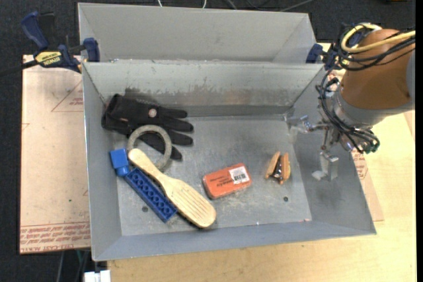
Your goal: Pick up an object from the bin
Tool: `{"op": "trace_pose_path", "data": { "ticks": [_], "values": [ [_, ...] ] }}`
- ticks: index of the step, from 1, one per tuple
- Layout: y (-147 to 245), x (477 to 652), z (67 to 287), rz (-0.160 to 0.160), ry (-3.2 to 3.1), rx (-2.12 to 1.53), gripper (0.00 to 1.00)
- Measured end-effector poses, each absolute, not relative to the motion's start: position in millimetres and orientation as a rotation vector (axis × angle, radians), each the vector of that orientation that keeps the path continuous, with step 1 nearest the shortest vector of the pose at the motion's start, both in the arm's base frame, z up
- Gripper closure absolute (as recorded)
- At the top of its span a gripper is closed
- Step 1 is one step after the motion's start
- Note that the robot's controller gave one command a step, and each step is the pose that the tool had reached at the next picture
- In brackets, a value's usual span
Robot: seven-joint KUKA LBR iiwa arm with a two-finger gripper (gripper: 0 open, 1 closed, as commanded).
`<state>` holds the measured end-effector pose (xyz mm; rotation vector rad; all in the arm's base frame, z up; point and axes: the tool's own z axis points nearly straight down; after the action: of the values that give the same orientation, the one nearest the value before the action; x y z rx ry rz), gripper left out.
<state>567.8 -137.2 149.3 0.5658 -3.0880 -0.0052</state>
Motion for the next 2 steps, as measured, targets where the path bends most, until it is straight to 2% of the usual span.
{"op": "trace_pose_path", "data": {
  "ticks": [1, 2],
  "values": [
    [-136, 564.1, 110, -0.004, -3.083, 0.600, 0.00],
    [-117, 555.6, 145, -0.008, -3.128, 0.312, 0.00]
  ]
}}
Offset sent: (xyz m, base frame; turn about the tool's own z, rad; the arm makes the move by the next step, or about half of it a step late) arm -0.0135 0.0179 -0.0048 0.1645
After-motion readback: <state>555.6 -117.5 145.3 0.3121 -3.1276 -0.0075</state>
